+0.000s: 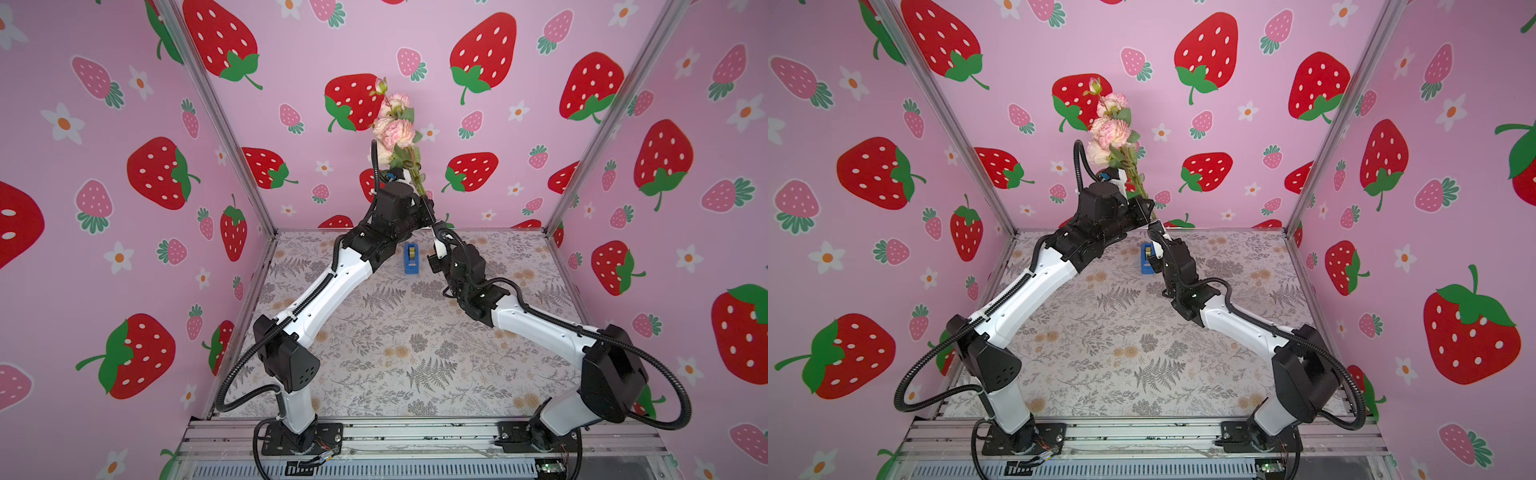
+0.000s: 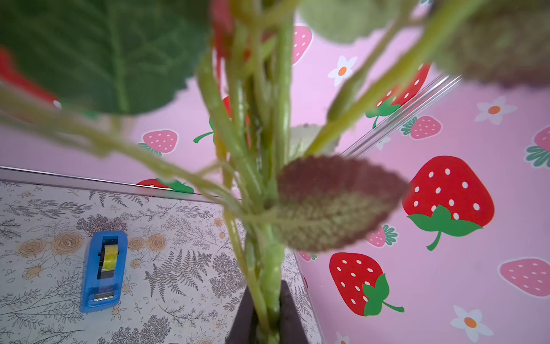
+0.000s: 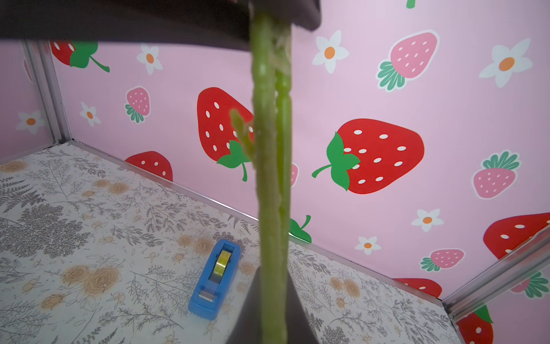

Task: Wrap bouquets with tape
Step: Wrap the tape around the bouquet.

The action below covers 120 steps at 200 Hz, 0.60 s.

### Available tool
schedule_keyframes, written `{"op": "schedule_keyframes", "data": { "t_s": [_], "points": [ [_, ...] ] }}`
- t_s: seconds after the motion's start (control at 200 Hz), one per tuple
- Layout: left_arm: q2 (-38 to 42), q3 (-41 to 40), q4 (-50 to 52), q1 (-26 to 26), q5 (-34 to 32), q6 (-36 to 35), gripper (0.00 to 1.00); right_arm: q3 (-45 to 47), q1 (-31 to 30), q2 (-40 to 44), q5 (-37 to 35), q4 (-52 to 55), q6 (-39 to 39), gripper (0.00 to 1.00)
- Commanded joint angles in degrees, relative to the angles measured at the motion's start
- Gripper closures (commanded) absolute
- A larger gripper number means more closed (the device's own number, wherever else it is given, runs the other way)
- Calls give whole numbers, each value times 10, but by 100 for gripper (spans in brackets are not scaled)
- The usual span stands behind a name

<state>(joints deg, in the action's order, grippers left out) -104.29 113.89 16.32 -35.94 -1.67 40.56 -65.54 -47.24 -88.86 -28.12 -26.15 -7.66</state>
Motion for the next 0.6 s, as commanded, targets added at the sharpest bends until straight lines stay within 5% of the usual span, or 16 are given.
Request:
{"op": "schedule_keyframes", "data": {
  "t_s": [0.0,0.095,0.225,0.48,0.595],
  "points": [
    [4,-3,-70,22,87,-5,100,7,0,38,37,-23,53,38],
    [22,-44,-138,46,158,-11,100,35,20,73,152,-24,116,22],
    [35,-70,-198,80,279,-20,100,51,66,84,317,-23,224,19],
    [48,-100,-285,90,416,-36,100,36,95,49,449,-35,277,29],
    [51,-110,-314,90,434,-32,100,25,96,37,482,-39,285,47]
  ]
}}
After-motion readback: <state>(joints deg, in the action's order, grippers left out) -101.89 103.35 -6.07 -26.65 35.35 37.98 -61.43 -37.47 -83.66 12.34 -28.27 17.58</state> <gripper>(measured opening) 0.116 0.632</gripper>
